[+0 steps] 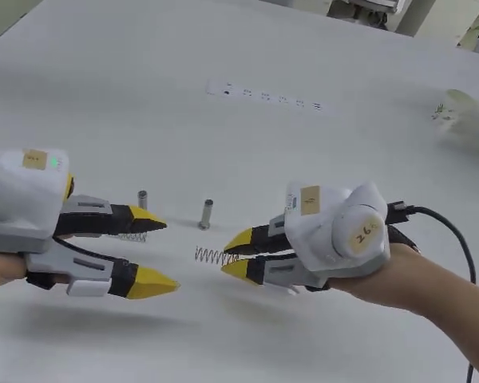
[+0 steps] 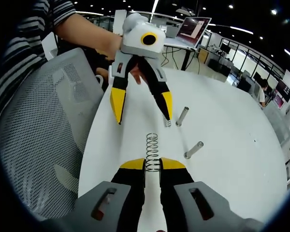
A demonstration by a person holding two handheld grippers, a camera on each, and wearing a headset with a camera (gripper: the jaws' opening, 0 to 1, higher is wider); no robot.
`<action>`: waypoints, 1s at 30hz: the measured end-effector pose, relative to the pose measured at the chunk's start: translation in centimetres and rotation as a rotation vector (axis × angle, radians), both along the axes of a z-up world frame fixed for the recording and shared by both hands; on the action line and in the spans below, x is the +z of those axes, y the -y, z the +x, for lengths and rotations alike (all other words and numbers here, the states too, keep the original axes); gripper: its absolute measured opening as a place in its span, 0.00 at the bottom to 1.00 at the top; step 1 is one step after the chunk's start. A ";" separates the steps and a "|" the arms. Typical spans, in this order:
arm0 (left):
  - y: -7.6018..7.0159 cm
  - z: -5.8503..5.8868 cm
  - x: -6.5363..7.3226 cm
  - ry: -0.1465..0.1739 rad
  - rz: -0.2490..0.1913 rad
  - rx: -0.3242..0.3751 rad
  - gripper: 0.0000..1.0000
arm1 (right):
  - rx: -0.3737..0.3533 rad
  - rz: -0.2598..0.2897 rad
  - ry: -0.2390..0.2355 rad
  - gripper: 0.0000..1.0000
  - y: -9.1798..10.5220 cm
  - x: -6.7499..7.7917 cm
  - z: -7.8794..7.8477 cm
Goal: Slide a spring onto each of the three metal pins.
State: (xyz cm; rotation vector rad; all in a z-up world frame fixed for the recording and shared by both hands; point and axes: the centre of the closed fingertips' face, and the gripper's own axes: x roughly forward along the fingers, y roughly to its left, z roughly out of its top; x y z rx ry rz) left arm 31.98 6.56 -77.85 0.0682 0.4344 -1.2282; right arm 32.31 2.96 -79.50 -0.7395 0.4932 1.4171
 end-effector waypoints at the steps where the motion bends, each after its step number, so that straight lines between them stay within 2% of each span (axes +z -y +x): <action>1: 0.3 -0.1 0.0 0.008 0.006 -0.017 0.42 | 0.004 0.004 0.003 0.08 -0.1 0.1 0.0; 5: 1.0 0.1 0.3 0.027 0.007 -0.043 0.35 | 0.011 0.016 0.007 0.08 -0.4 0.5 -0.2; 8: 1.4 0.6 0.8 0.029 -0.024 -0.037 0.30 | 0.013 0.025 0.003 0.08 -0.5 0.6 -0.3; 11: 1.8 0.9 0.9 0.034 -0.033 -0.040 0.25 | 0.012 0.035 0.004 0.08 -0.6 0.8 -0.3; 22: 2.9 0.5 1.0 0.028 -0.044 -0.076 0.15 | 0.030 0.054 0.010 0.08 -0.8 1.5 -0.4; 30: 3.0 0.3 1.0 0.034 -0.043 -0.089 0.07 | 0.036 0.067 0.009 0.08 -0.9 1.9 -0.5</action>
